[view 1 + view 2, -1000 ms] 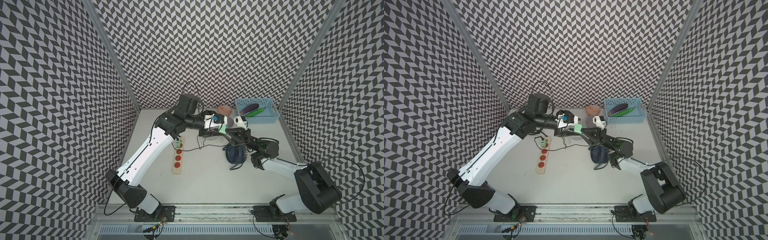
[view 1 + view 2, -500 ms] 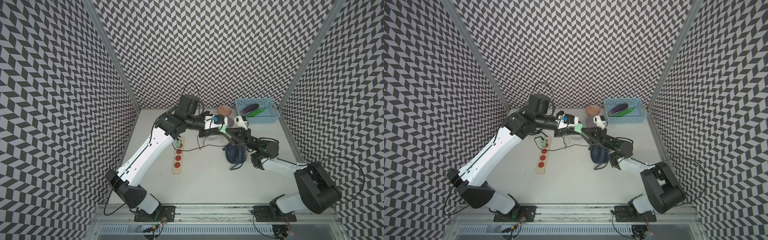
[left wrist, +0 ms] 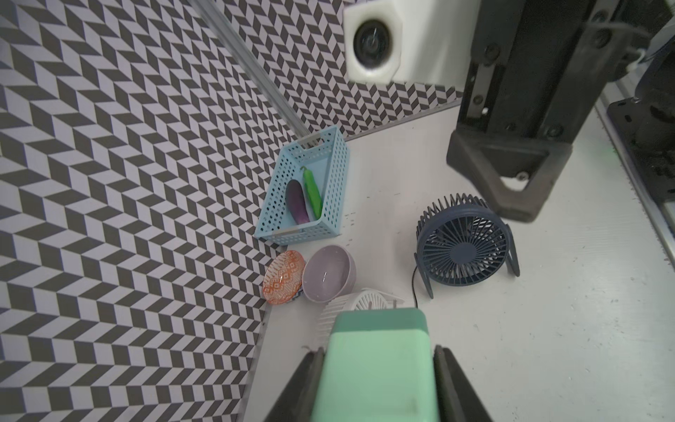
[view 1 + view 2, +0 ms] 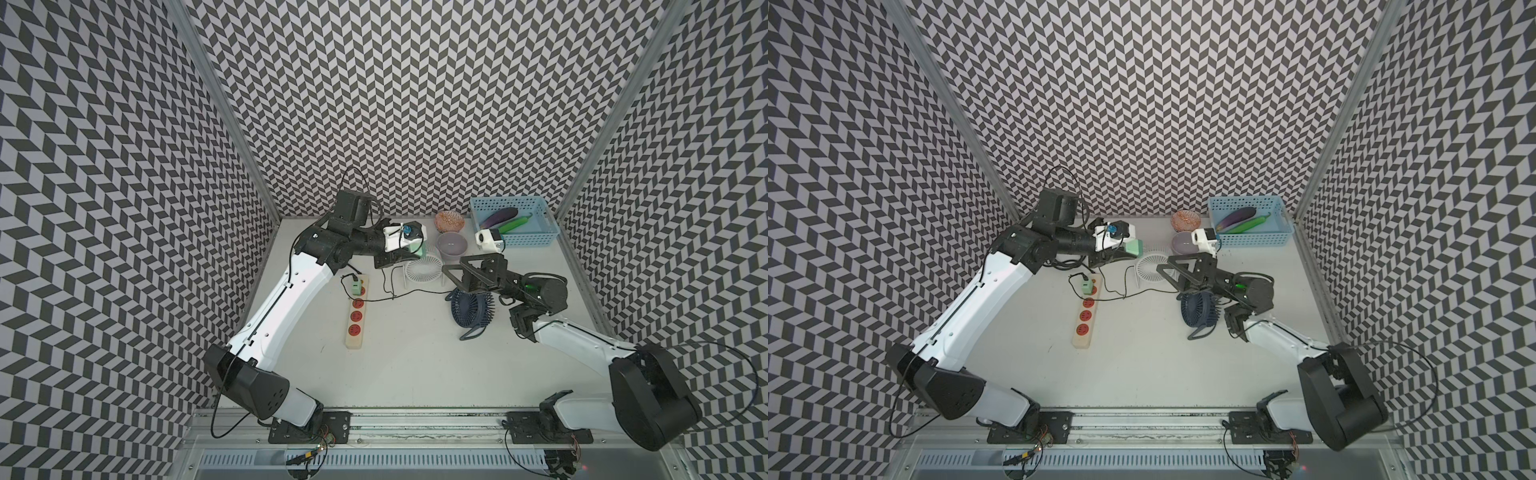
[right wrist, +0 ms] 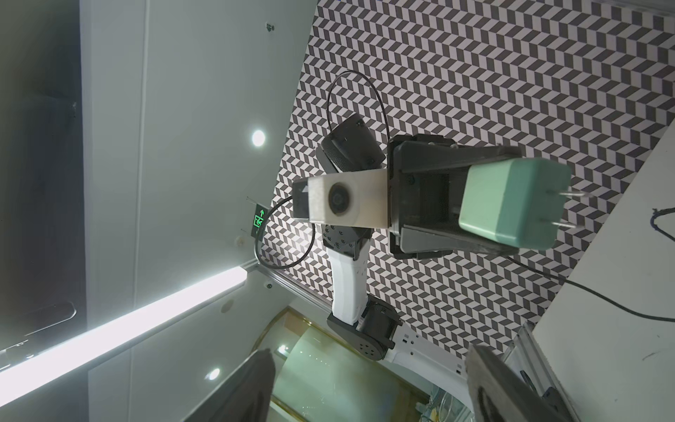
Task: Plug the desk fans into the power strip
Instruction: Pick up the plug from the center of the board, then insert the plug into the socket.
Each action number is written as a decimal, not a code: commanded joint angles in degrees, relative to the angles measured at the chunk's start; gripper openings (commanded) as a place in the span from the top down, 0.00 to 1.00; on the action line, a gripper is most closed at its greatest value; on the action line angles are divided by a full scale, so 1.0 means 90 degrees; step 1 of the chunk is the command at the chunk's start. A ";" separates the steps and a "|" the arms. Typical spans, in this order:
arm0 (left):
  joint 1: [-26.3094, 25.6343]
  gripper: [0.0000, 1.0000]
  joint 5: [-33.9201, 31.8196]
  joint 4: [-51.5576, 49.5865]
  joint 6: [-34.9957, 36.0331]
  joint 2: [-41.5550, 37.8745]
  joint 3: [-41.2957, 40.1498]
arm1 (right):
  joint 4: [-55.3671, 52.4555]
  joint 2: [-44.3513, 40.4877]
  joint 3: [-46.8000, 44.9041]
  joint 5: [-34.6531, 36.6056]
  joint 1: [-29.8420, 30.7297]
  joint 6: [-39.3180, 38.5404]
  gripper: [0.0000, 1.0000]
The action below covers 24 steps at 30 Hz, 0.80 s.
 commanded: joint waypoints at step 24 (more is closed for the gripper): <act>0.0855 1.00 -0.2091 -0.0898 0.1773 -0.0202 -0.1414 | -0.9355 -0.2596 0.0823 0.3533 -0.0293 -0.9486 0.00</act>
